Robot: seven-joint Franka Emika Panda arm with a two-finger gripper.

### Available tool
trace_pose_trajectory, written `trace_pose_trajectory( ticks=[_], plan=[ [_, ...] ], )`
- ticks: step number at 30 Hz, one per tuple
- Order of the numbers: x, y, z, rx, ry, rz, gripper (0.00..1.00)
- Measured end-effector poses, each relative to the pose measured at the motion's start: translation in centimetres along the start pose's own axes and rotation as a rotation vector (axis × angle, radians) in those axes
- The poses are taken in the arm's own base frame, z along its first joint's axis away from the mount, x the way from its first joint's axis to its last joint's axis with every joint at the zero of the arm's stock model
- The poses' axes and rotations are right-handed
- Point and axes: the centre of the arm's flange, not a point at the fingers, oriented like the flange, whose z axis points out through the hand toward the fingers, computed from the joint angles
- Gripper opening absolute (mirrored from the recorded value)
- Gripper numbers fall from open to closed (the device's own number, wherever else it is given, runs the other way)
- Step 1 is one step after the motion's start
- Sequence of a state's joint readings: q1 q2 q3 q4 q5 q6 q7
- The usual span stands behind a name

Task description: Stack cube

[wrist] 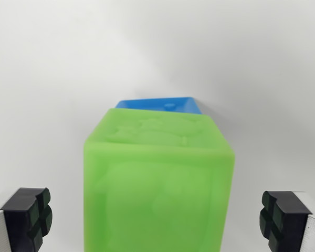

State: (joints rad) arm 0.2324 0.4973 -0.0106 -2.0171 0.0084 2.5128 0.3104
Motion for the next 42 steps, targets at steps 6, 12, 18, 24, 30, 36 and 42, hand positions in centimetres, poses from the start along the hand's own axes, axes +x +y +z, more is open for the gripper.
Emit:
trace_pose_trajectory(
  ticks=[6, 12, 18, 24, 30, 36, 42],
  plan=[
    [0.0, 0.0, -2.0, 0.001, 0.001, 0.0, 1.0],
    [0.0, 0.0, -4.1, 0.002, 0.001, 0.0, 1.0],
    [-0.1, 0.0, -6.5, 0.003, 0.002, 0.0, 1.0],
    [-0.1, 0.0, -8.9, 0.003, 0.001, 0.0, 1.0],
    [-0.1, 0.0, -11.7, 0.004, 0.003, 0.0, 1.0],
    [-0.1, 0.0, -14.1, 0.005, 0.002, 0.0, 1.0],
    [0.0, 0.0, -16.8, 0.005, 0.003, -0.001, 1.0]
  ],
)
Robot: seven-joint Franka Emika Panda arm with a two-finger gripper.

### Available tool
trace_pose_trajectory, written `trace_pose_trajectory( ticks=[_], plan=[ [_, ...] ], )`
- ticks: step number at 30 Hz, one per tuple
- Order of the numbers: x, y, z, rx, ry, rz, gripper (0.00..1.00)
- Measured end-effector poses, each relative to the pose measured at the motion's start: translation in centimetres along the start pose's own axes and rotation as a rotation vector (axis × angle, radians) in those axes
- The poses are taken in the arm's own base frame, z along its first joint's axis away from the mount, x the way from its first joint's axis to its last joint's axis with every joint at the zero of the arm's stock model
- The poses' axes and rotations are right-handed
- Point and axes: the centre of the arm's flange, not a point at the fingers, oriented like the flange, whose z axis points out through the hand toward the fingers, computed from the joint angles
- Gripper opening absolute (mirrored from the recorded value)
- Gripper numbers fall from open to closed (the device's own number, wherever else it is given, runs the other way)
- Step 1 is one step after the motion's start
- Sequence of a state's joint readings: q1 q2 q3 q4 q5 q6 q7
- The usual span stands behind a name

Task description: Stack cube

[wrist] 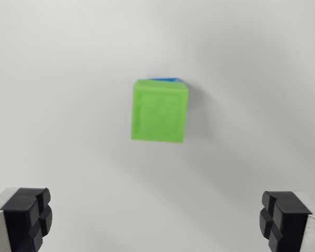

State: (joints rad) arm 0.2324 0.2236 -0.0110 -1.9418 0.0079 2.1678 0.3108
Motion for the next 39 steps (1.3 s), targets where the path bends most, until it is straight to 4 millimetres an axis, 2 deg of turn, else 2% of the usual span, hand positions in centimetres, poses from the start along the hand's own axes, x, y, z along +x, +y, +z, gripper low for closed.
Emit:
trace_pose_trajectory(
  ticks=[12, 22, 30, 39],
  plan=[
    [0.0, 0.0, -4.7, 0.0, 0.0, 0.0, 1.0],
    [0.1, -0.1, -7.6, 0.001, 0.001, -0.001, 1.0],
    [0.1, -0.1, -9.1, 0.001, 0.0, -0.001, 1.0],
    [0.1, -0.1, -9.8, 0.001, 0.0, -0.001, 1.0]
  ],
)
